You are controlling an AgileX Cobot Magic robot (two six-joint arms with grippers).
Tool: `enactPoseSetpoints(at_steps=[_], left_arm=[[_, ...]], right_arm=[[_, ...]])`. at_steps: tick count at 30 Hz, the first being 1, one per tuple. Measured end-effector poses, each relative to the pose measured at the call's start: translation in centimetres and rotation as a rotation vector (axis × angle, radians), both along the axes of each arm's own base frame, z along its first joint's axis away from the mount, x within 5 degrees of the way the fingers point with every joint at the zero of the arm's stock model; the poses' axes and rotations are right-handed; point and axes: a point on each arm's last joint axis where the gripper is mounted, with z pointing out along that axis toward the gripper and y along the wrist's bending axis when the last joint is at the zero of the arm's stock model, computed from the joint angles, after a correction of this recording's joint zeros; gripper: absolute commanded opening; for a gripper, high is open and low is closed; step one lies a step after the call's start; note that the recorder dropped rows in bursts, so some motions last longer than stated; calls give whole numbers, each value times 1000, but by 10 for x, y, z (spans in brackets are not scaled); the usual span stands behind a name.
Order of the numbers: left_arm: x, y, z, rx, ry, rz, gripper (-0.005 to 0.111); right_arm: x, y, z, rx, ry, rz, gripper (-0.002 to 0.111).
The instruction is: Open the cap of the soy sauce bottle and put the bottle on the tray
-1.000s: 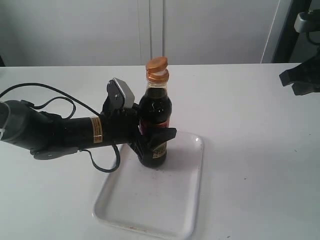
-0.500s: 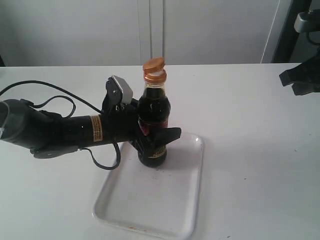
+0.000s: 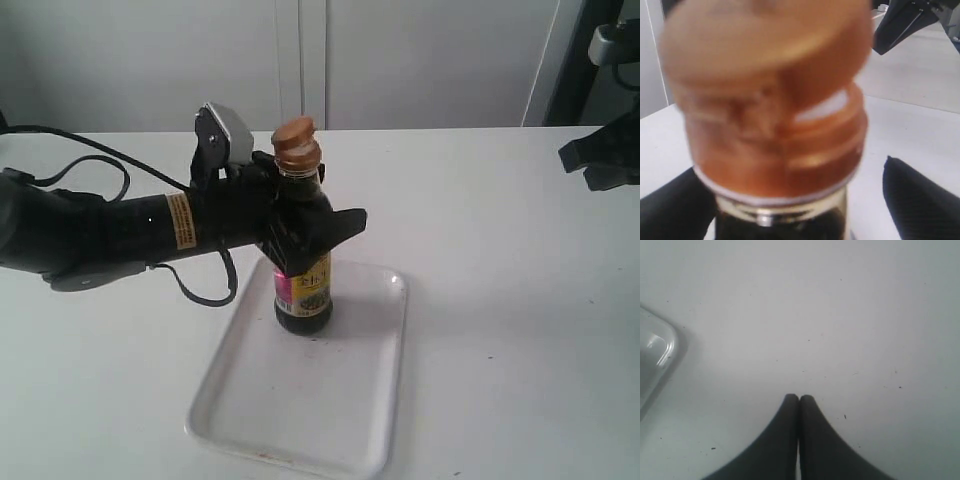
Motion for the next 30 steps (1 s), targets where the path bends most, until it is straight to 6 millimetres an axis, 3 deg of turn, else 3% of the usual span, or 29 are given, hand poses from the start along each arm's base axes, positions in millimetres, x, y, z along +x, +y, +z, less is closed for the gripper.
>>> enactPoseSetpoints(at_steps=[22, 30], left_arm=[[4, 3, 13, -36, -73, 68, 89], [2, 6, 30, -72, -102, 89, 89]], right_arm=[[0, 0, 0, 0, 0, 0, 0], [0, 0, 0, 0, 0, 0, 0]])
